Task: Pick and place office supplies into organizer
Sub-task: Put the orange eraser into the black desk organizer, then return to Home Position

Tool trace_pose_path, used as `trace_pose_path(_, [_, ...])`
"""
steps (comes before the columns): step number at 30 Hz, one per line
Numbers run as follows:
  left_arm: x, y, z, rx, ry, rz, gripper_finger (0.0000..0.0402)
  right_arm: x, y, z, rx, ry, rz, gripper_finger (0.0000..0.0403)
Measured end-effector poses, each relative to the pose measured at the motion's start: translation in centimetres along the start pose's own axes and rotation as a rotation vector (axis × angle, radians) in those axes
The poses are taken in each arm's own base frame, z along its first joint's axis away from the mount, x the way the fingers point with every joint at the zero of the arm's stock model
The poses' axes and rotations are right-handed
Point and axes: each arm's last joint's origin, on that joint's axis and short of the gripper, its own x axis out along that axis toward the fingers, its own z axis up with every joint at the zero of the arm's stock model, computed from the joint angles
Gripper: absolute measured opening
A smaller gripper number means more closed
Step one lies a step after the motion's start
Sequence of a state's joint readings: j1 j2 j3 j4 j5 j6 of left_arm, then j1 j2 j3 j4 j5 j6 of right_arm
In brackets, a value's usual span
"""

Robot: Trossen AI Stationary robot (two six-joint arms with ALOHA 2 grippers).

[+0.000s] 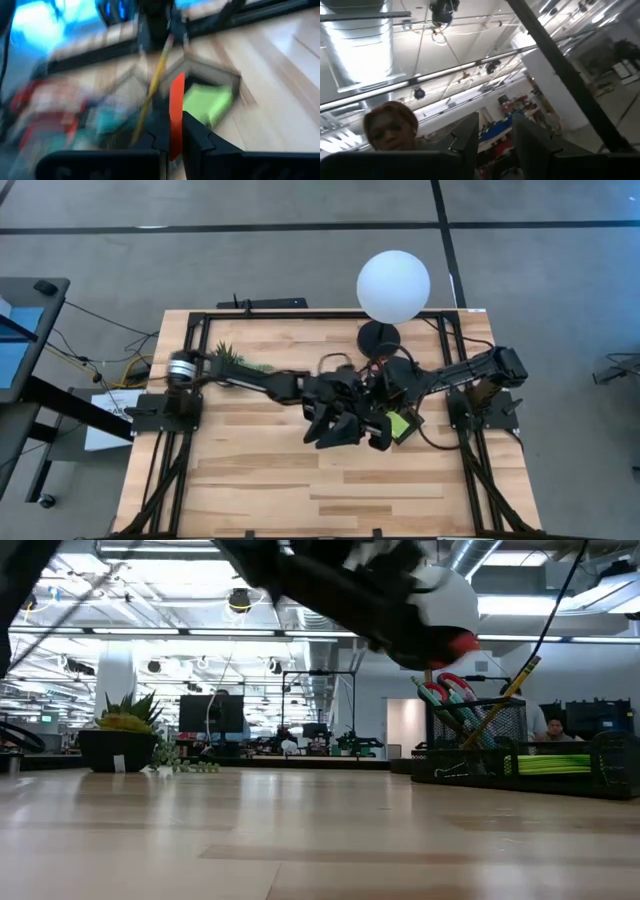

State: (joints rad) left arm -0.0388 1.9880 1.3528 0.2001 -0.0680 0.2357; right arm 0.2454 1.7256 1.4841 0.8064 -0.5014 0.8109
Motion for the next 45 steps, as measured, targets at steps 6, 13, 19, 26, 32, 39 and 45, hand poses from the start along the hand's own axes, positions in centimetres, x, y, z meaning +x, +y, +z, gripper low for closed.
trace_pose_path(6, [3.3, 0.2, -0.1, 0.086, 0.116, -0.058, 0.0011, -0.2, 0.0, 0.4, 0.039, 0.041, 0.063, 0.0113])
trace_pose_path(13, [5.5, 1.9, -1.4, 0.108, 0.149, -0.115, 0.0011, -0.4, 0.1, 0.6, 0.029, 0.042, 0.084, 0.0113])
trace_pose_path(19, [6.3, 2.1, -2.7, 0.11, 0.194, -0.14, 0.0044, -0.6, -0.3, 0.8, 0.051, 0.061, 0.075, 0.0113])
trace_pose_path(26, [6.2, 2.1, -2.5, 0.157, 0.183, -0.129, 0.0071, -1.0, -0.6, 1.0, 0.067, 0.129, 0.118, 0.0113])
trace_pose_path(32, [5.6, 2.3, -1.6, 0.015, 0.26, 0.037, 0.0101, -1.6, -0.9, 1.8, 0.154, 0.164, 0.157, 0.0113])
trace_pose_path(39, [-1.9, 4.0, 6.2, -0.07, 0.395, -0.024, 0.0107, -4.6, 4.7, 6.6, 0.02, 0.157, 0.487, 0.0113])
trace_pose_path(45, [-14.1, 5.9, 11.8, -0.111, 0.382, 0.003, 0.0107, -9.0, 10.8, 7.0, -0.054, 0.183, 0.595, 0.0106])
